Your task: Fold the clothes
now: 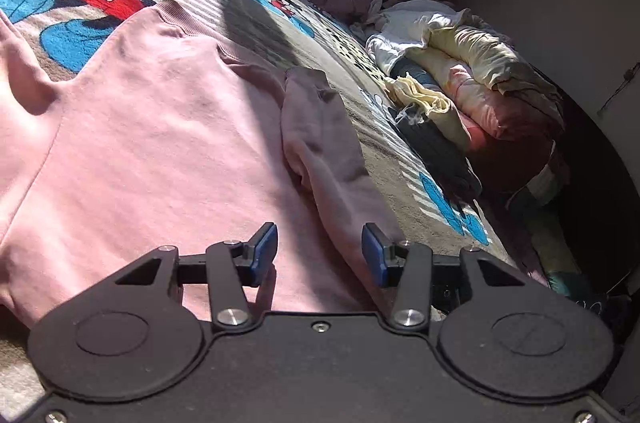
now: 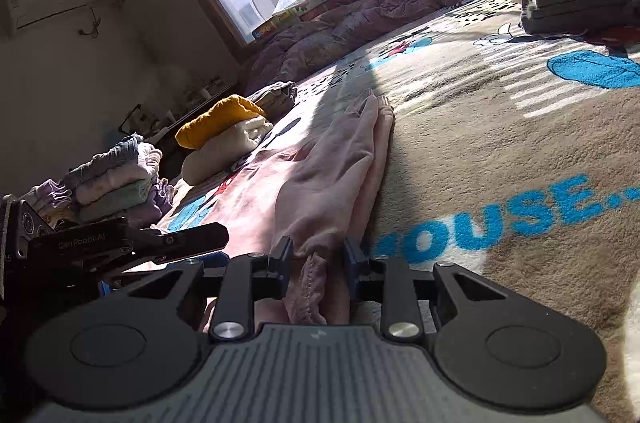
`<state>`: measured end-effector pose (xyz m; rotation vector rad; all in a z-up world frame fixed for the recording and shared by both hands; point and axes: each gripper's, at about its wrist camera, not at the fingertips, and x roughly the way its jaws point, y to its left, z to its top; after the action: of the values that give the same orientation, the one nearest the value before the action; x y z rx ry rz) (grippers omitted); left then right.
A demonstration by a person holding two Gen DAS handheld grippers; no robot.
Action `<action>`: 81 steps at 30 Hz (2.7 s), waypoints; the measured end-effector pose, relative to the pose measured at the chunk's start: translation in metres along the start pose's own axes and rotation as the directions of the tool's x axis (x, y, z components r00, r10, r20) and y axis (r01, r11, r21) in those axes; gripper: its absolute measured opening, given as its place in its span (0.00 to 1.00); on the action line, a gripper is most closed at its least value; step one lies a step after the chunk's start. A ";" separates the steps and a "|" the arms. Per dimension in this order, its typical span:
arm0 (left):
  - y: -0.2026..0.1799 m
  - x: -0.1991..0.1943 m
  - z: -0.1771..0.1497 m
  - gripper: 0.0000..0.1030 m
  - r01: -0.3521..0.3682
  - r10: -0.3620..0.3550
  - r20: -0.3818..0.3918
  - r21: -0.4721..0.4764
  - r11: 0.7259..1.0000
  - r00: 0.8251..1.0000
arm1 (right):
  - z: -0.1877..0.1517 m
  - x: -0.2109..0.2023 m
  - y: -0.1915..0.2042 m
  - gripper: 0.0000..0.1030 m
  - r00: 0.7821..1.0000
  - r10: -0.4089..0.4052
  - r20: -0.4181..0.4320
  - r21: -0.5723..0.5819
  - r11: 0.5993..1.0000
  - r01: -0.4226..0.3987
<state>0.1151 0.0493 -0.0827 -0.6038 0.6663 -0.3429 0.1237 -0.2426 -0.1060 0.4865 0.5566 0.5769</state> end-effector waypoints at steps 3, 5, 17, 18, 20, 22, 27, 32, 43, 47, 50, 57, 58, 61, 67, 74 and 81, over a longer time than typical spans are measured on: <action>0.004 0.002 -0.001 0.43 0.003 -0.004 -0.003 -0.015 1.000 1.000 | 0.002 -0.007 0.000 0.24 1.000 0.006 0.010 0.005 1.000 -0.006; 0.003 0.005 -0.001 0.43 -0.004 0.004 -0.007 -0.006 1.000 1.000 | 0.004 -0.008 0.004 0.24 1.000 -0.023 0.019 -0.044 0.999 0.024; 0.003 0.006 -0.005 0.43 -0.003 0.003 -0.012 0.006 1.000 1.000 | 0.002 0.004 -0.001 0.25 1.000 0.004 -0.022 0.032 0.999 -0.003; 0.003 0.006 -0.005 0.43 -0.003 0.003 -0.012 0.006 1.000 1.000 | 0.001 0.004 -0.005 0.25 0.999 0.022 -0.025 0.071 0.997 -0.021; 0.003 0.006 -0.005 0.43 -0.004 0.004 -0.013 0.004 1.000 1.000 | 0.000 0.005 -0.011 0.25 0.997 0.074 -0.034 0.141 0.988 -0.069; 0.003 0.006 -0.005 0.43 -0.003 0.003 -0.012 -0.001 1.000 1.000 | -0.002 0.004 -0.016 0.22 0.992 0.116 -0.043 0.197 0.975 -0.106; 0.004 0.005 -0.006 0.43 -0.002 0.002 -0.012 -0.007 1.000 1.000 | -0.005 0.001 -0.020 0.12 0.982 0.174 -0.068 0.256 0.955 -0.151; 0.003 0.005 -0.006 0.43 -0.006 0.006 -0.010 -0.001 1.000 1.000 | -0.009 -0.001 -0.012 0.07 0.983 0.134 -0.128 0.195 0.975 -0.108; -0.037 0.001 0.000 0.32 -0.019 0.003 0.063 0.266 0.964 0.998 | -0.006 -0.030 0.014 0.24 0.988 0.066 -0.137 -0.028 0.997 -0.071; -0.062 0.022 0.000 0.25 0.026 -0.035 0.014 0.428 0.904 0.999 | -0.005 -0.037 0.012 0.24 0.989 0.046 -0.141 -0.057 0.997 -0.054; -0.065 0.045 -0.016 0.24 0.029 0.016 -0.083 0.519 0.854 0.996 | -0.007 -0.041 0.008 0.24 0.987 0.037 -0.155 -0.066 0.997 -0.048; -0.057 0.052 -0.027 0.23 0.053 0.031 -0.148 0.530 0.847 0.988 | 0.005 -0.048 -0.014 0.23 0.999 0.046 0.011 0.059 0.997 -0.047; -0.057 0.050 -0.023 0.23 0.059 0.029 -0.158 0.522 0.851 0.987 | 0.006 -0.043 -0.009 0.23 0.999 0.036 0.029 0.022 0.999 -0.036; -0.056 0.046 -0.019 0.23 0.081 0.018 -0.187 0.510 0.857 0.982 | 0.009 -0.025 0.005 0.23 0.998 0.031 0.052 -0.062 0.998 -0.028; -0.043 0.017 0.009 0.23 0.027 0.042 -0.129 0.489 0.872 0.991 | -0.002 0.008 0.014 0.22 0.994 -0.055 -0.092 -0.117 0.992 0.044; -0.050 0.034 0.043 0.23 -0.038 0.016 0.050 0.469 0.882 0.999 | -0.008 0.003 0.016 0.21 0.994 -0.062 -0.086 -0.132 0.990 0.050; -0.054 0.086 0.033 0.24 -0.124 0.197 -0.071 0.563 0.817 0.978 | -0.010 0.006 0.019 0.22 0.992 -0.080 -0.093 -0.154 0.986 0.065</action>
<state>0.1952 -0.0202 -0.0687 0.0388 0.6926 -0.3973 0.1152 -0.2220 -0.1047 0.2940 0.6177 0.5707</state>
